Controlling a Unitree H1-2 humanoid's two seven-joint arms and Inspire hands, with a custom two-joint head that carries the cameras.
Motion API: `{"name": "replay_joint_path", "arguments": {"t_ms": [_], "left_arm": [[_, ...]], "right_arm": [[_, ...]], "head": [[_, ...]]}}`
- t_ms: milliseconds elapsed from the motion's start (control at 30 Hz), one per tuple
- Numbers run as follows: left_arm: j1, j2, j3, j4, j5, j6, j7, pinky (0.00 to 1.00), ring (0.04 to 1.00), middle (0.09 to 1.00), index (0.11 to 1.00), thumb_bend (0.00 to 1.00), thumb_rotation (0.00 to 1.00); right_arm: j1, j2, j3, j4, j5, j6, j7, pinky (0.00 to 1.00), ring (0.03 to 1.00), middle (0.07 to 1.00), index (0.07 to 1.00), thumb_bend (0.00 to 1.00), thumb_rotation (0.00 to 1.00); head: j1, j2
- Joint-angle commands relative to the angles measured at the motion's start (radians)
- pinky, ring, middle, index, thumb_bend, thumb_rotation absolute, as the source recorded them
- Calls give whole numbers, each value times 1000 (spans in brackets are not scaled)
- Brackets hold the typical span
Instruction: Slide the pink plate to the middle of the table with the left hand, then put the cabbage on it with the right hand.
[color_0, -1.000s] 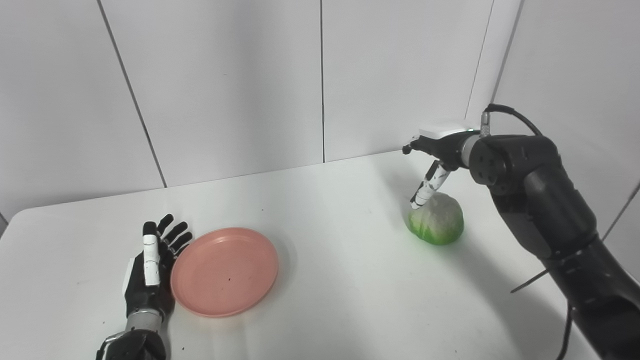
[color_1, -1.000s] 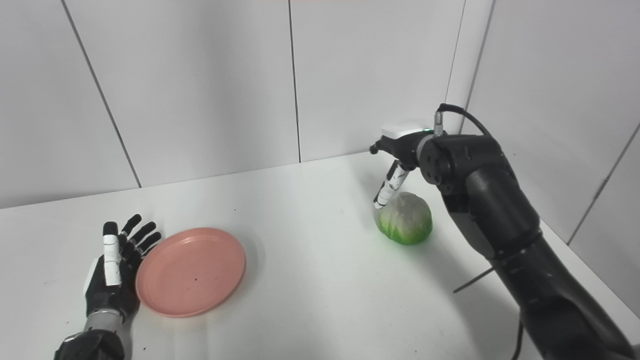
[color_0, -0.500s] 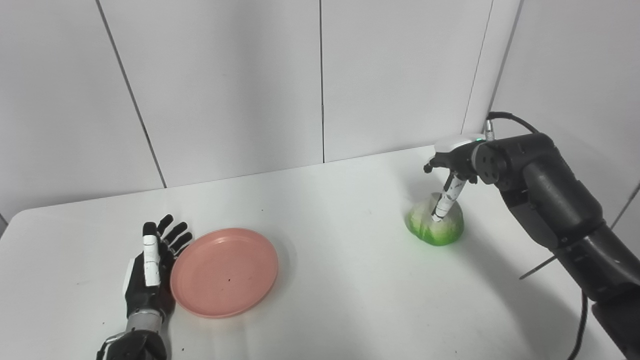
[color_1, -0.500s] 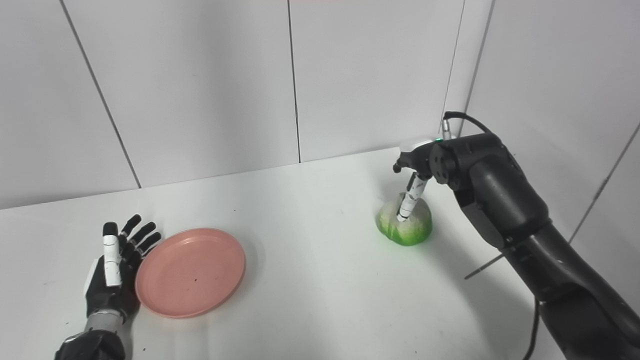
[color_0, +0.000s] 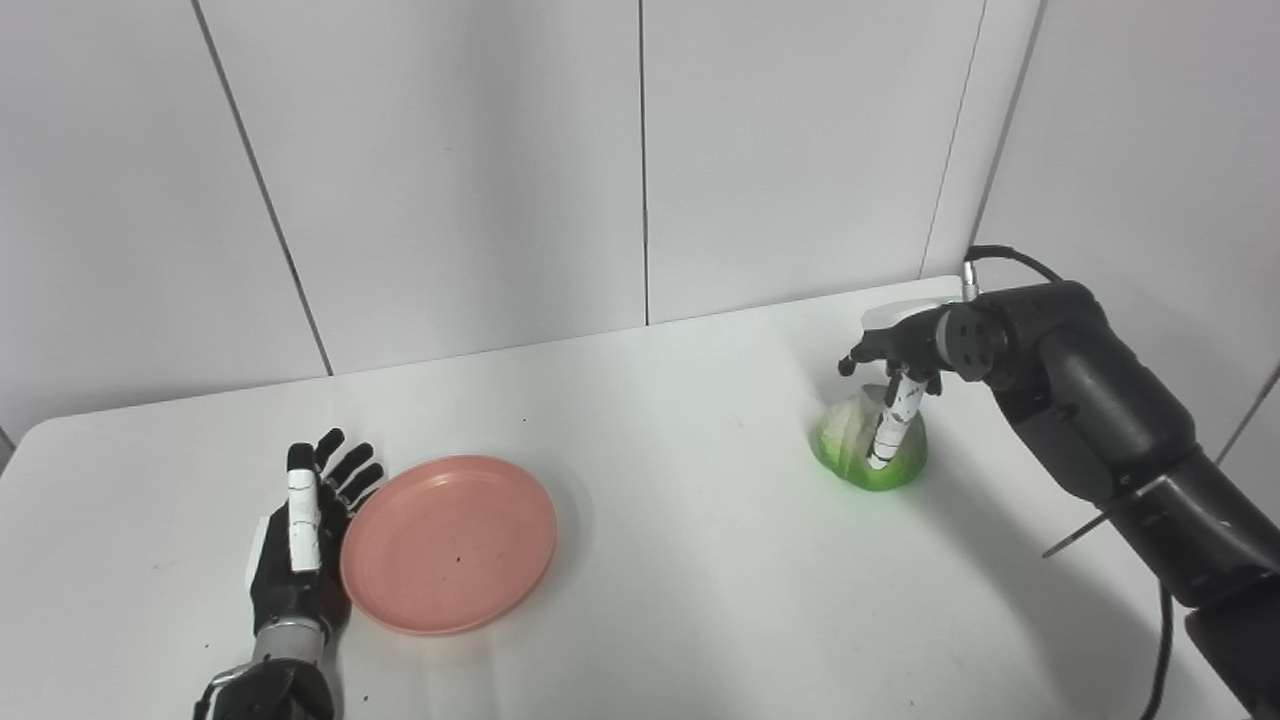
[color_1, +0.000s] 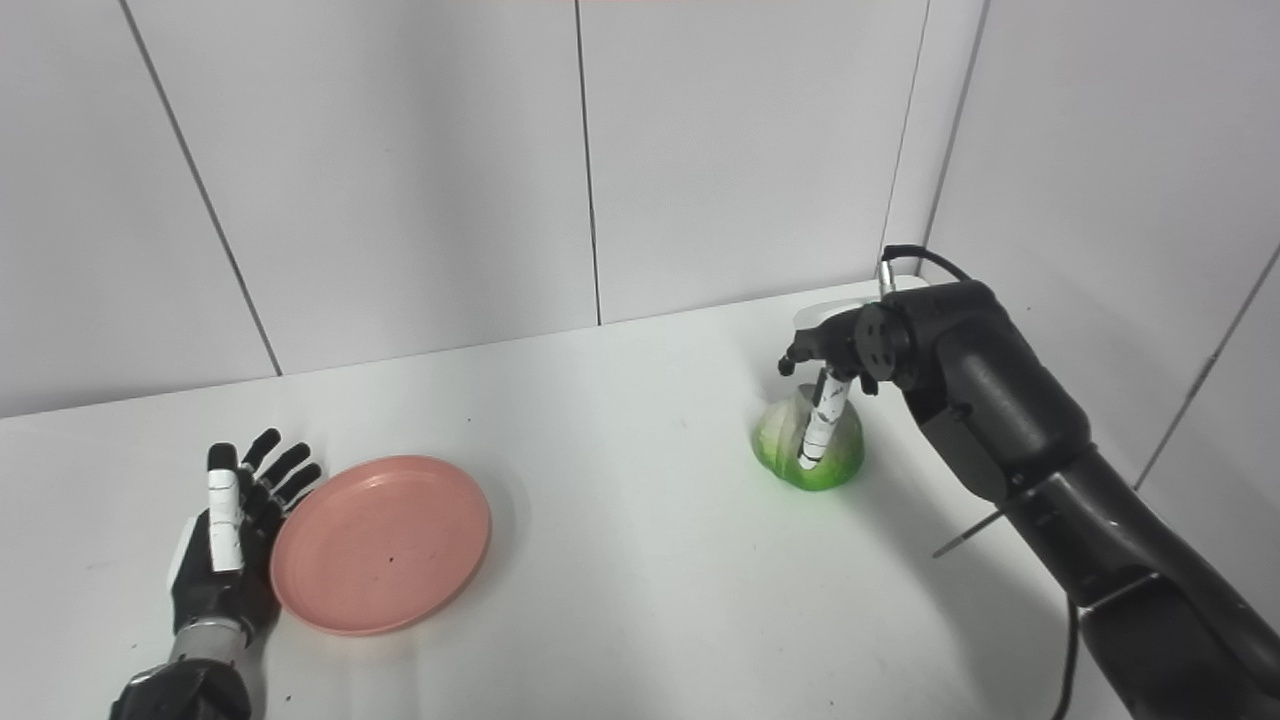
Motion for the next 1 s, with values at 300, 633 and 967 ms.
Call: {"name": "replay_joint_path", "arguments": {"t_ms": [300,633,967], "left_arm": [[-22,-1,0,-30,-11,20,-2,869,856,858,885,921,938],[-18,-3,2,-33,-8,26,4,868,848,855,875,923,933],[-16,-1,6,-42,-10,40,0,859,852,862,874,924,929]], "right_arm": [[3,-30,30,54,12,-33,-131,617,853,969,889,1000,322],[65,-17,41,80,74,-67,-261,651,863,925,869,1000,299],[138,11,-4,107,212,-112,-464,577,733,801,795,1000,218]], "head": [[7,4],[17,11],[16,15]]}}
